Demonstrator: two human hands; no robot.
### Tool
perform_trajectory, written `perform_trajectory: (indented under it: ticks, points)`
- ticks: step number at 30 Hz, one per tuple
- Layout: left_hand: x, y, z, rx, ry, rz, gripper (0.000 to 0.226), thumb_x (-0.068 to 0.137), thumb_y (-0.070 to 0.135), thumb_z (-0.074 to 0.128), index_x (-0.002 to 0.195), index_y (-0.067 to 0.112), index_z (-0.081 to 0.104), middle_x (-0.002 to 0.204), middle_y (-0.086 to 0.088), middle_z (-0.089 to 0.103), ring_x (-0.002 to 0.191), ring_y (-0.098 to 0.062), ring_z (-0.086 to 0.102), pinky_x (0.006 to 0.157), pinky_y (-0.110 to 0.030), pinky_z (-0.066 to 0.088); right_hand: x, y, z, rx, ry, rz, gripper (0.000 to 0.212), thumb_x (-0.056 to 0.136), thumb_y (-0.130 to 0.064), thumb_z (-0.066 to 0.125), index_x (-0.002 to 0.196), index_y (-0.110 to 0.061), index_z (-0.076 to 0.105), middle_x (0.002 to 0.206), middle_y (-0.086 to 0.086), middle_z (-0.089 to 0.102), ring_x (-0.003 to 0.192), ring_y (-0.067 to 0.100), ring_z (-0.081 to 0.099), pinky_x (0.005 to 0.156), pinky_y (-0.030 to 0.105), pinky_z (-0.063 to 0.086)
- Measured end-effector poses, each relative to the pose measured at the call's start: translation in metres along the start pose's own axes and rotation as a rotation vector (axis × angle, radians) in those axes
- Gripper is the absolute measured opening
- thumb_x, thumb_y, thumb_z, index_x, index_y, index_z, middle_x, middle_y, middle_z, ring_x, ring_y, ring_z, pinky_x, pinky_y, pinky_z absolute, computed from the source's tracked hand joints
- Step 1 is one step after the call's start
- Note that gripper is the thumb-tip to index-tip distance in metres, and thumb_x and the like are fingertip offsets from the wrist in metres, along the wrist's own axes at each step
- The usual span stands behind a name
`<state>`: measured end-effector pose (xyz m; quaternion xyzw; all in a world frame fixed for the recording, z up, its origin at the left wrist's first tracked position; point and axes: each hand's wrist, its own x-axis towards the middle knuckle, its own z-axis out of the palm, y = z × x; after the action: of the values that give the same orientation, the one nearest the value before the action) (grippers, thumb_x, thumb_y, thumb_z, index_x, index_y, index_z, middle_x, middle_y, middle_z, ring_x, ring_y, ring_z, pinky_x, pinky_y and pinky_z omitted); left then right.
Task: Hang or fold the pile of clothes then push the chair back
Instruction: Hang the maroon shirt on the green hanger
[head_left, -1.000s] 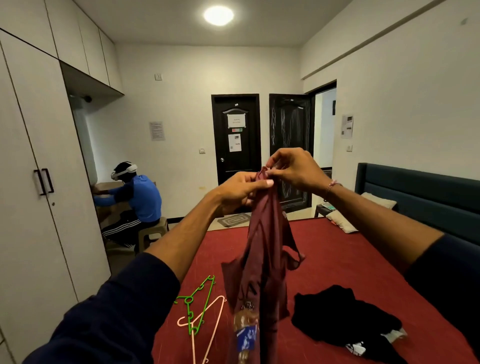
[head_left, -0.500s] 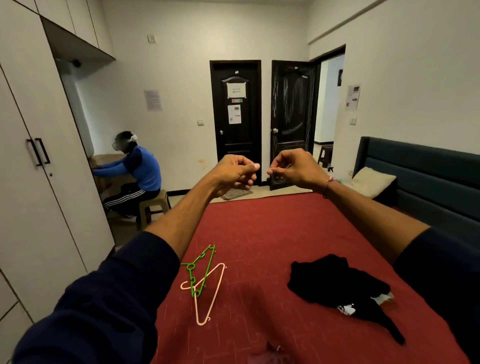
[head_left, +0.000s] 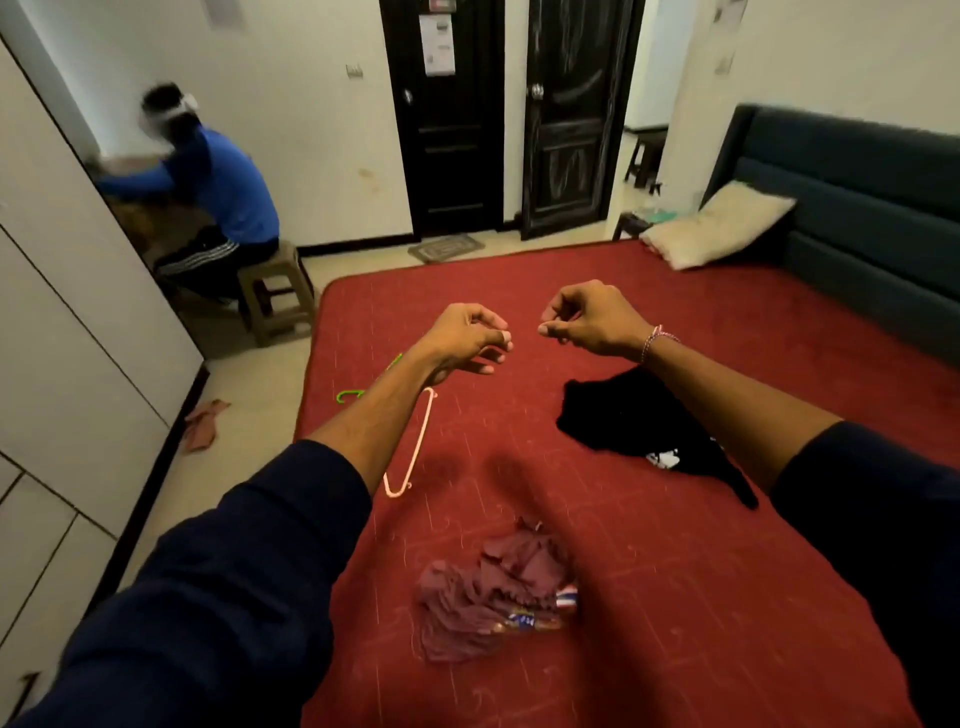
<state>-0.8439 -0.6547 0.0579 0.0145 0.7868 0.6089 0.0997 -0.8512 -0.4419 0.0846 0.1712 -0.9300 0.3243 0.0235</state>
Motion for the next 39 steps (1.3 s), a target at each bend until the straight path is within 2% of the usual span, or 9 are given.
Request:
perform_trajectory:
  ticks: [9,14,16,19,26,30,33,36,39]
  points:
    - [-0.002,-0.181,0.049,0.033,-0.050,-0.300,0.014,0.092,0.003,0.066,0.098,0.013,0.058,0.083,-0.008,0.070,0.059,-0.012,0.063,0.048,-0.024,0.051,-0.047,0.110,0.150,0.041,-0.283,0.259,0.009,0.086,-0.014,0.078,0.083,-0.012,0.071,0.066,-0.002,0.070,0.047,-0.009,0.057,0.053,0.006,0.043]
    - [-0.003,-0.273,0.070,0.116,-0.038,-0.430,0.014,0.090,-0.001,0.067,0.095,0.009,0.060,0.076,-0.009,0.065,0.052,-0.010,0.057,0.041,-0.021,0.046,-0.062,0.165,0.225,-0.015,-0.446,0.333,0.011,0.089,-0.007,0.069,0.081,-0.014,0.071,0.073,-0.012,0.067,0.072,0.007,0.064,0.071,0.019,0.045]
    - [-0.002,-0.308,0.080,0.204,-0.080,-0.433,0.009,0.089,-0.002,0.068,0.093,0.005,0.063,0.080,-0.011,0.066,0.058,-0.014,0.060,0.048,-0.026,0.051,-0.066,0.192,0.257,-0.025,-0.474,0.355,0.023,0.089,-0.007,0.066,0.072,-0.022,0.066,0.083,-0.005,0.071,0.082,0.015,0.066,0.077,0.023,0.048]
    - [0.000,-0.361,0.101,0.356,-0.105,-0.449,0.017,0.087,0.008,0.074,0.101,0.002,0.067,0.100,-0.012,0.071,0.087,-0.022,0.066,0.078,-0.037,0.056,-0.078,0.229,0.298,-0.054,-0.521,0.426,0.007,0.090,-0.010,0.064,0.087,-0.011,0.070,0.091,0.006,0.074,0.092,0.027,0.068,0.076,0.028,0.046]
    - [0.005,-0.444,0.160,0.484,-0.001,-0.475,0.047,0.085,0.040,0.076,0.116,0.008,0.061,0.110,-0.008,0.070,0.101,-0.026,0.065,0.084,-0.037,0.052,-0.105,0.279,0.367,-0.189,-0.466,0.492,0.037,0.087,-0.045,0.074,0.098,-0.017,0.052,0.081,0.003,0.059,0.075,0.028,0.061,0.064,0.034,0.051]
    - [0.015,-0.455,0.174,0.622,0.155,-0.507,0.039,0.088,0.047,0.070,0.112,0.016,0.065,0.109,-0.004,0.071,0.101,-0.028,0.066,0.081,-0.038,0.053,-0.106,0.288,0.381,0.066,-0.391,0.558,0.024,0.082,-0.024,0.079,0.098,-0.019,0.062,0.080,-0.003,0.069,0.074,0.018,0.067,0.074,0.030,0.057]
    - [0.022,-0.453,0.172,0.424,0.285,-0.556,0.018,0.094,0.031,0.064,0.104,0.016,0.065,0.096,-0.001,0.069,0.089,-0.021,0.062,0.077,-0.032,0.047,-0.101,0.284,0.375,0.224,-0.297,0.563,0.008,0.081,-0.011,0.074,0.079,-0.018,0.071,0.073,-0.009,0.071,0.067,0.003,0.063,0.070,0.022,0.053]
    - [0.033,-0.440,0.159,-0.033,0.476,-0.591,0.011,0.095,0.021,0.061,0.085,0.019,0.057,0.080,-0.003,0.063,0.081,-0.029,0.063,0.071,-0.038,0.053,-0.093,0.281,0.366,0.504,-0.238,0.599,0.012,0.083,-0.004,0.077,0.080,-0.014,0.071,0.074,0.001,0.069,0.065,0.005,0.057,0.063,0.017,0.048]
    - [0.044,-0.418,0.142,-0.490,0.585,-0.624,0.014,0.098,0.017,0.055,0.085,0.018,0.056,0.085,-0.010,0.068,0.084,-0.029,0.069,0.072,-0.043,0.060,-0.083,0.274,0.360,0.931,-0.137,0.703,0.022,0.081,0.010,0.074,0.087,-0.010,0.067,0.077,0.006,0.066,0.068,0.009,0.058,0.067,0.017,0.048]
